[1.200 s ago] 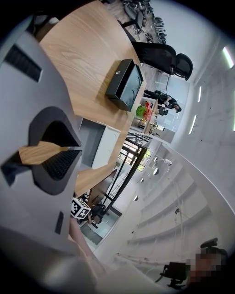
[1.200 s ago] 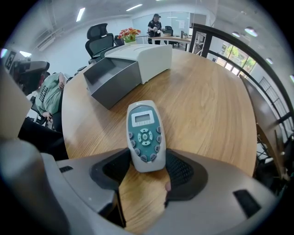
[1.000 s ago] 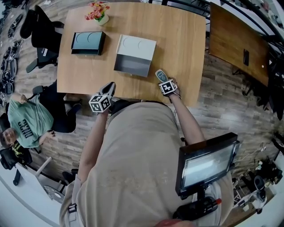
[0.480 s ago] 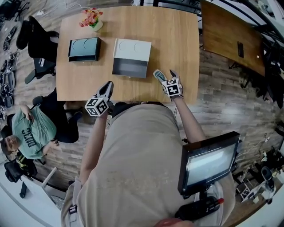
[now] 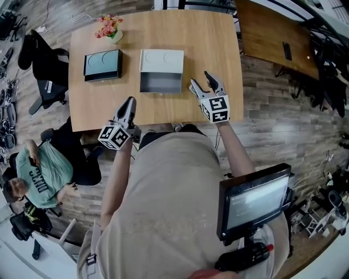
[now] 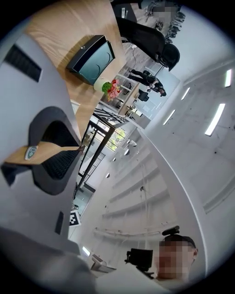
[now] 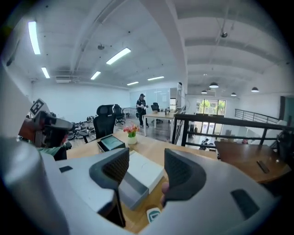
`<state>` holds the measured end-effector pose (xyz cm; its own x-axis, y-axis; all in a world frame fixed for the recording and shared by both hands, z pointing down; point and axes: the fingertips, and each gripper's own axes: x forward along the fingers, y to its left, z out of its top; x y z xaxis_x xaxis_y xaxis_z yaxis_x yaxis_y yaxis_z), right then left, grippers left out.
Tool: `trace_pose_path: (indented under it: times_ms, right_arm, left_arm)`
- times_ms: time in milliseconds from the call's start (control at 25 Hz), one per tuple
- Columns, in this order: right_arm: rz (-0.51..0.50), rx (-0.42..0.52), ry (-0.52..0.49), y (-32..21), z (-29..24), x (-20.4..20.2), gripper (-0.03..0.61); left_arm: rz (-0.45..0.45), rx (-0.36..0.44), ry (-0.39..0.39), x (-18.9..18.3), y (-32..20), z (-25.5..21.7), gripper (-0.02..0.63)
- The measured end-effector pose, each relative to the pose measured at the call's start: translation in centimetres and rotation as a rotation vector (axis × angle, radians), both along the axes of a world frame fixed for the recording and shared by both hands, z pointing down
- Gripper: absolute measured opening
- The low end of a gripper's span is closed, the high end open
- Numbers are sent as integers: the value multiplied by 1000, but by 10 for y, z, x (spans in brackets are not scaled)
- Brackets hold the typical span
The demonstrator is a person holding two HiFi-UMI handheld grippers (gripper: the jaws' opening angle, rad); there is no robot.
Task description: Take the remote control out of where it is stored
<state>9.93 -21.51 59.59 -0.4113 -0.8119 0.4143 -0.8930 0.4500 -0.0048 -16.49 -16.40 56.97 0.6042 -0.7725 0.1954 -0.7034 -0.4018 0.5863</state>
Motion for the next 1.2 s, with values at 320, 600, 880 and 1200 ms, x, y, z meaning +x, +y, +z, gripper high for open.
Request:
trace_pose_path:
  times_ms: [320, 600, 880, 1200]
  right_arm:
    - [14, 180, -80, 46, -110, -67, 232]
    - [14, 269, -67, 105, -159, -117, 212]
    - [33, 308, -19, 165, -168, -150, 210]
    - [129, 297, 14, 224, -148, -139, 210]
  left_arm:
    - [47, 141, 7, -47, 26, -74, 8]
    - [60, 242, 31, -91, 67, -120, 8]
    - [106, 247, 79, -119, 110, -121, 8]
    - [187, 194, 125, -108, 151, -103, 8]
